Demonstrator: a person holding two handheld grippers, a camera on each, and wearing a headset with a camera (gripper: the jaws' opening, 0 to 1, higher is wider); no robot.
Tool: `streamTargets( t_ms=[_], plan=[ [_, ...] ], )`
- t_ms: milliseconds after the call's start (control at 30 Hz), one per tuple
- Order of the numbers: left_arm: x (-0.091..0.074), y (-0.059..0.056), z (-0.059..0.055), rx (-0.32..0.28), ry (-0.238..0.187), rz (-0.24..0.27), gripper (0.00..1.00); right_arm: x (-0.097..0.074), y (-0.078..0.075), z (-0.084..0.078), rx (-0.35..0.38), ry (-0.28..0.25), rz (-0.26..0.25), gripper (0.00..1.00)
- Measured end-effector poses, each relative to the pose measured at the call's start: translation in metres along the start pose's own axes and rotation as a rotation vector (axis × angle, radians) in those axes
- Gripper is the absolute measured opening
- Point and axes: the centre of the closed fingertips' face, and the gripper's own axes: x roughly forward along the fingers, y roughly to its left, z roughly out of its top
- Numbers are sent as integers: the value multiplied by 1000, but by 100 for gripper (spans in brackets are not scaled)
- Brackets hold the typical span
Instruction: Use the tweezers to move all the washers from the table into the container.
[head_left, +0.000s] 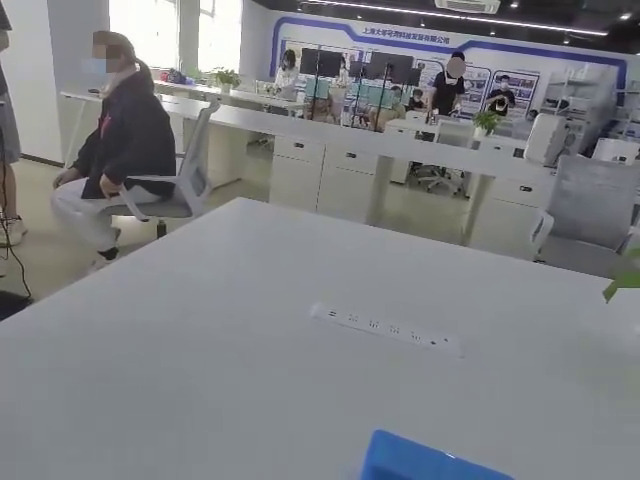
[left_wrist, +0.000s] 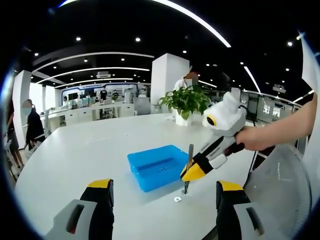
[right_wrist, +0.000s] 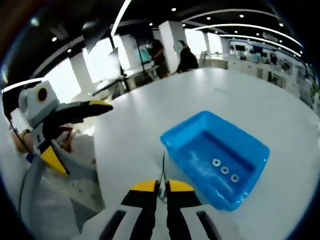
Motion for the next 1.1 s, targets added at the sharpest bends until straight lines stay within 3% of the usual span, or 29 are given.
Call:
streamTargets(
  t_ms=[233, 533, 900, 1100],
  plan=[
    [0, 0, 0, 4, 0, -2, 86, -12, -1, 26, 38, -33, 26, 3],
    [0, 0, 1, 0, -4, 1, 86, -20, -4, 63, -11, -70, 16, 3],
    [0, 0, 1, -3, -6, 2, 86, -11, -16, 86, -19, -83, 12, 3],
    [0, 0, 1, -4, -7, 2, 86, -1, -30, 87, -21, -57, -10, 4]
  ],
)
